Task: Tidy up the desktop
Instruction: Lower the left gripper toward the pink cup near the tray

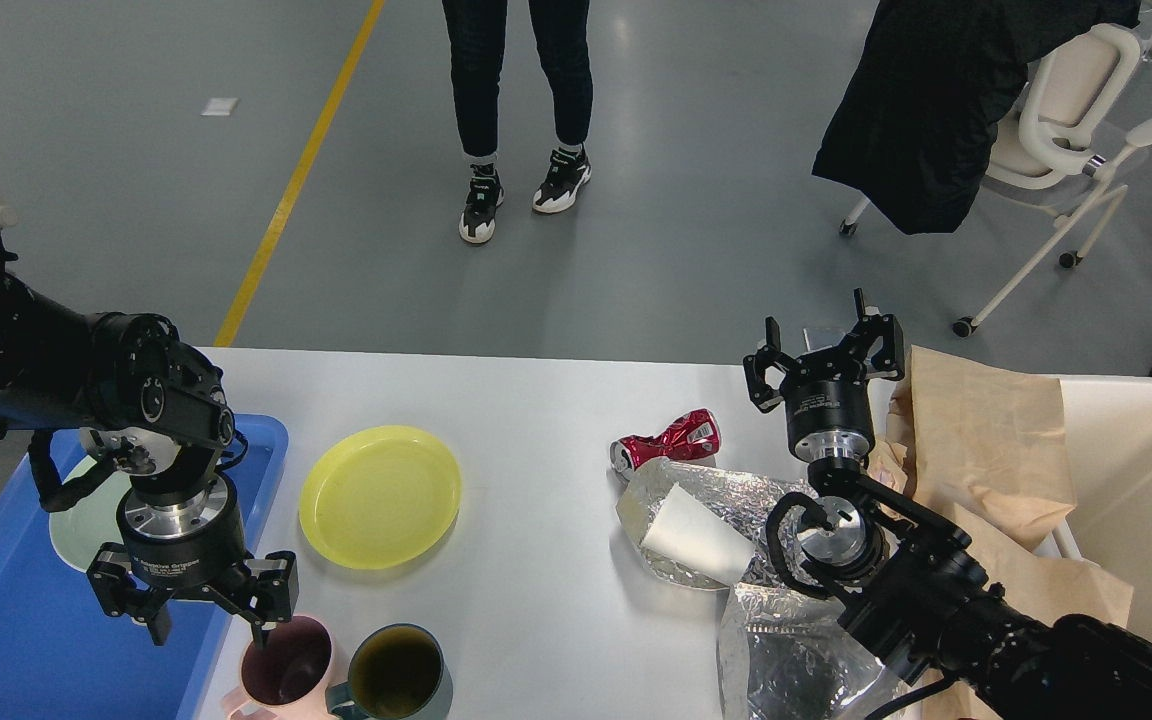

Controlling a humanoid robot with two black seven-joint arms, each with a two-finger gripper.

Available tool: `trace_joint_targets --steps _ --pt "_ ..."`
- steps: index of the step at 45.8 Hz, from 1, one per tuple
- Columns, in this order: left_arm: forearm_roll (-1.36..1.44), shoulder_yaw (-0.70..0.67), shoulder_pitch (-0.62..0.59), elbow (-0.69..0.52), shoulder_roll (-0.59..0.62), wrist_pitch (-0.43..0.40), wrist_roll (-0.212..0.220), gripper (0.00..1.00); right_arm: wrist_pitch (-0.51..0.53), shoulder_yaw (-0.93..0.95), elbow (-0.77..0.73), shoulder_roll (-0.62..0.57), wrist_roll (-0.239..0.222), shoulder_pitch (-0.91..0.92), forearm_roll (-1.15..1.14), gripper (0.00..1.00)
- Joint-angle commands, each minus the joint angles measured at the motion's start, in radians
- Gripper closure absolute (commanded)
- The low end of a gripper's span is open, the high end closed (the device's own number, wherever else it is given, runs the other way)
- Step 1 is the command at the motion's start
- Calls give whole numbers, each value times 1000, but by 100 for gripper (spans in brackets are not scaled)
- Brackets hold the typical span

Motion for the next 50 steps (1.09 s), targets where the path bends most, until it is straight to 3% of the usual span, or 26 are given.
trace_joint_targets --steps 1,14,23,35,44,50 --pt "0 -1 18 -6 -1 26 7 24 0 0 0 0 0 0 -1 0" --pt "-1 -6 35 -48 -1 128 7 29 0 0 0 1 0 0 -1 0" --pt "-3 -24 46 -59 -4 153 5 36 0 0 0 0 0 0 -1 0" --pt "-6 -37 53 -65 -19 177 5 37 0 0 -2 0 0 0 -1 0" --pt "-11 -38 59 -64 -16 181 5 35 0 0 -3 0 0 0 -1 0" --pt "-12 -24 41 -59 2 115 2 22 0 0 -3 0 0 0 -1 0"
